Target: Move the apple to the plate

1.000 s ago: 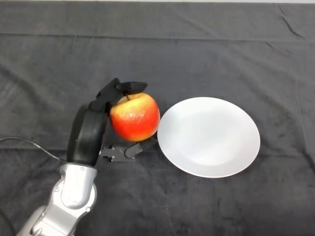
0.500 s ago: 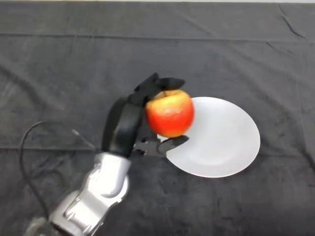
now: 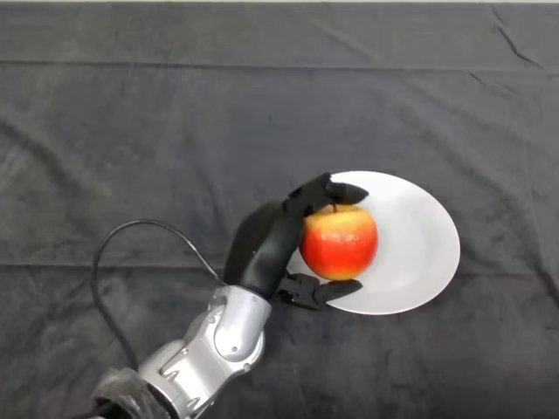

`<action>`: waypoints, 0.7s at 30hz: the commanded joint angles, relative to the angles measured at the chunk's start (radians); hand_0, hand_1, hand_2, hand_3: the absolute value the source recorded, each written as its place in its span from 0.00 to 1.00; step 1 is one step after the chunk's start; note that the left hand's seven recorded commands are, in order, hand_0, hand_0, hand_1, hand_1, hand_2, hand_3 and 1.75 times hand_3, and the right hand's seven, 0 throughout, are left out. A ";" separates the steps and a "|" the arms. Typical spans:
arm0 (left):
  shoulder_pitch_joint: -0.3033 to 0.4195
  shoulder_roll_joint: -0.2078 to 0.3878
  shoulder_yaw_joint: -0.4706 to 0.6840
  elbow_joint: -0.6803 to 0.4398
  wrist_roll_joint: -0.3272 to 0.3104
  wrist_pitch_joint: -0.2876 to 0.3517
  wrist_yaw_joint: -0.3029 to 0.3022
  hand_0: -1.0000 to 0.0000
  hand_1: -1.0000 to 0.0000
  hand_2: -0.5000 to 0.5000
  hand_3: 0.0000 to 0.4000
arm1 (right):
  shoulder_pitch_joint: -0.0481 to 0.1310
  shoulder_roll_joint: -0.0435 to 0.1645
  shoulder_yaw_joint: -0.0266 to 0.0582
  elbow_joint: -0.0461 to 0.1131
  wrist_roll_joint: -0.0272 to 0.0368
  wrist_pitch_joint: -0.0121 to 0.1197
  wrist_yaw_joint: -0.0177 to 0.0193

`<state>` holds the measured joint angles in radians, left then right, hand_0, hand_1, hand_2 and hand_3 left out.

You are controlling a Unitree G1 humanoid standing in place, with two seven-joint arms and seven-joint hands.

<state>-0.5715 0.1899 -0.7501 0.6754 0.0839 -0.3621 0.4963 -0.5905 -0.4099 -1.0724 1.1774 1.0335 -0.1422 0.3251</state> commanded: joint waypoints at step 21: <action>-0.178 -0.035 -0.229 0.149 -0.153 -0.044 0.028 0.00 0.00 0.50 1.00 | 0.004 -0.038 -0.0104 -0.003 -0.0015 -0.002 0.0018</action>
<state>-0.6976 0.1551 -0.9585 0.7933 -0.0596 -0.3914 0.5132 -0.5905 -0.4099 -1.0726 1.1775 1.0335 -0.1422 0.3251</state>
